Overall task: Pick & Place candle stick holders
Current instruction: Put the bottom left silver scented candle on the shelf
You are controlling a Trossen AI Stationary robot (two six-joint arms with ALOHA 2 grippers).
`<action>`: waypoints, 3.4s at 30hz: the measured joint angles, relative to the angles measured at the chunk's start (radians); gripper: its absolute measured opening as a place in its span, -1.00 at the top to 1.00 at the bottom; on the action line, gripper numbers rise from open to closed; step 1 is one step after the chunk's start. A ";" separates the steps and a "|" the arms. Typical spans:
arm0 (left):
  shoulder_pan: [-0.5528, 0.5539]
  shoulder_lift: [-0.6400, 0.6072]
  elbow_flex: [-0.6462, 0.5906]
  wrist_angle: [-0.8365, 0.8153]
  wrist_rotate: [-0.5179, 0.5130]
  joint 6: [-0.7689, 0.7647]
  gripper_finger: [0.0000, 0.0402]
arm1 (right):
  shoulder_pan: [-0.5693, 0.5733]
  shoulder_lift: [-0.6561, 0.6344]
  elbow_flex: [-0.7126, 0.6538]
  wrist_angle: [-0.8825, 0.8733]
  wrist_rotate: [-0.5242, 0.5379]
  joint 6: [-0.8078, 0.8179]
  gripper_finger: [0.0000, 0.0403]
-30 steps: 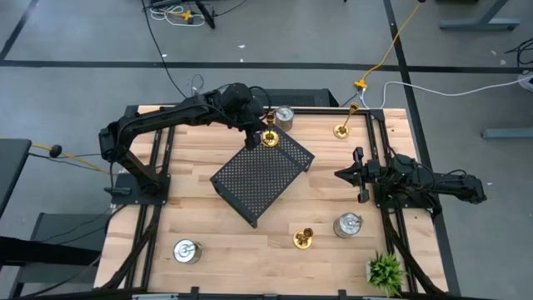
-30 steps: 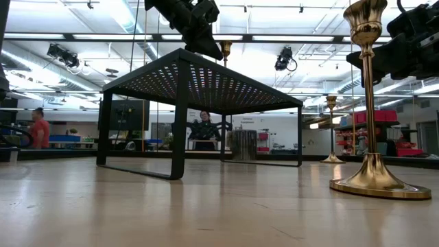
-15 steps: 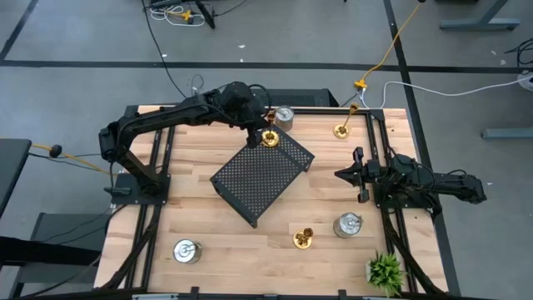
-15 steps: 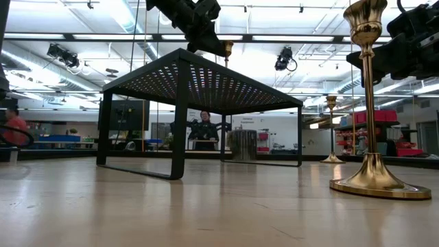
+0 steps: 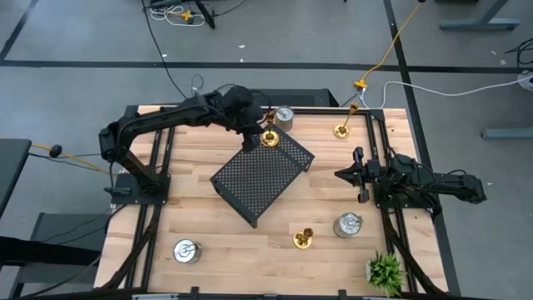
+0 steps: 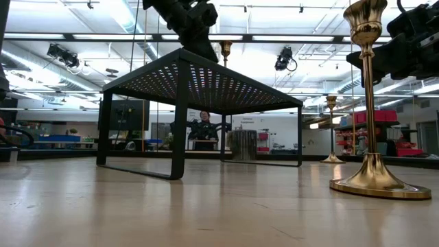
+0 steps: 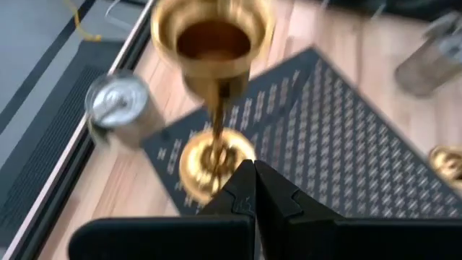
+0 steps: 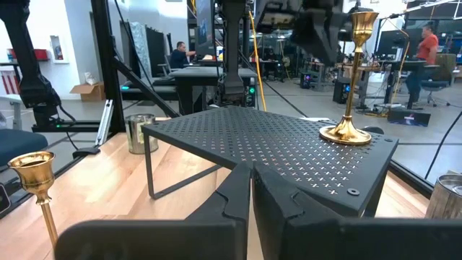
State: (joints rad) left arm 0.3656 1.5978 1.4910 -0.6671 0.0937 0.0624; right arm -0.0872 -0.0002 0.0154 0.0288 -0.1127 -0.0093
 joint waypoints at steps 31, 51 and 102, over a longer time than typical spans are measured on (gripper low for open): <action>-0.051 0.007 -0.159 0.087 -0.137 -0.099 1.00 | 0.000 0.000 0.000 0.000 0.000 0.000 0.89; -0.010 -0.028 -0.158 0.172 -0.135 -0.001 1.00 | 0.000 0.000 0.000 0.000 0.000 0.000 0.89; -0.274 -0.336 -0.158 -0.195 0.000 0.035 1.00 | 0.000 0.000 0.000 0.000 0.000 0.000 0.89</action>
State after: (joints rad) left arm 0.0916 1.2621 1.3327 -0.8617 0.0940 0.0977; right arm -0.0868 -0.0002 0.0156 0.0288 -0.1127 -0.0093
